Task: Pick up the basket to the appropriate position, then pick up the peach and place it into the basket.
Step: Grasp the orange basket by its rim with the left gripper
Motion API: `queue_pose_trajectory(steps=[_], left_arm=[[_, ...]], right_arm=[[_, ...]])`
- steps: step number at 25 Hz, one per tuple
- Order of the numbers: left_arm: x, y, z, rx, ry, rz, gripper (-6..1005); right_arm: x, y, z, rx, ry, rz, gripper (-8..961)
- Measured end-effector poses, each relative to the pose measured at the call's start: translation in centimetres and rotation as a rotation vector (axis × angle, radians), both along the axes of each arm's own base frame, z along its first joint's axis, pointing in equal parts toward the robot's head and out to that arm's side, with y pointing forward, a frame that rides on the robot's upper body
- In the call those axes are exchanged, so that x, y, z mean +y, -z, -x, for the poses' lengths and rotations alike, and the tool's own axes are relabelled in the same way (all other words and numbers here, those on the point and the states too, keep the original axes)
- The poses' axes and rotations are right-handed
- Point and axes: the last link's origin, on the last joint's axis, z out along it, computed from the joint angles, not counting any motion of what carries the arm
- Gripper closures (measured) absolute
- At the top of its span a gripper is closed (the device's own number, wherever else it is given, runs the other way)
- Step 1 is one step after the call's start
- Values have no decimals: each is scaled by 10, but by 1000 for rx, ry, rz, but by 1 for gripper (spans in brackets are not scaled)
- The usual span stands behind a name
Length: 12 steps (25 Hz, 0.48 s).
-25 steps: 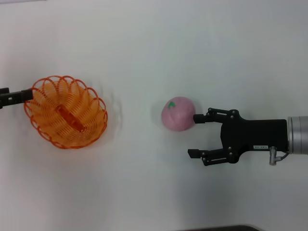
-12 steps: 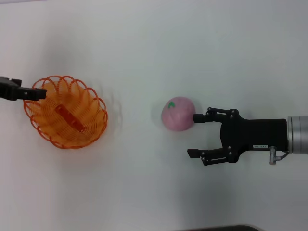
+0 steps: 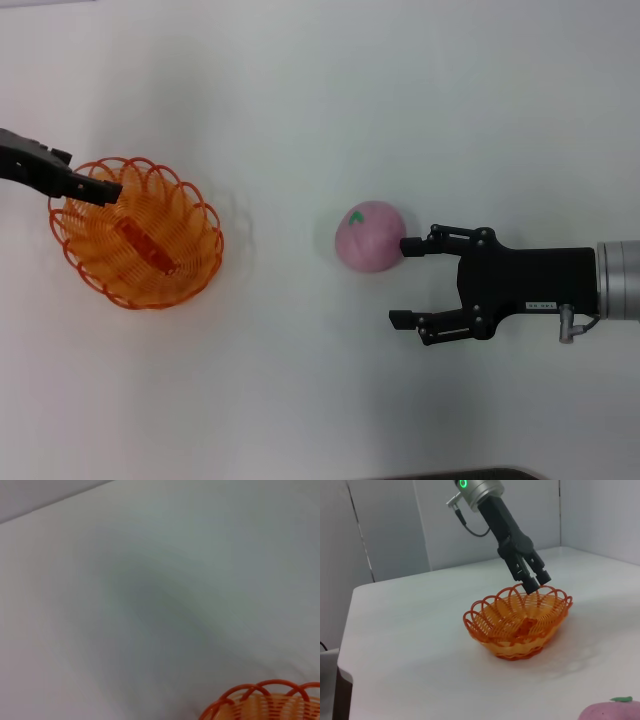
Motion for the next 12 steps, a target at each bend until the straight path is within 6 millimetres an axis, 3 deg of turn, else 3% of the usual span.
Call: queue_pose_trajectory(steps=[12], left_arm=[[4, 5, -1, 53, 13, -2, 113]], right_arm=[[-1, 1, -1, 1, 5, 1, 29]])
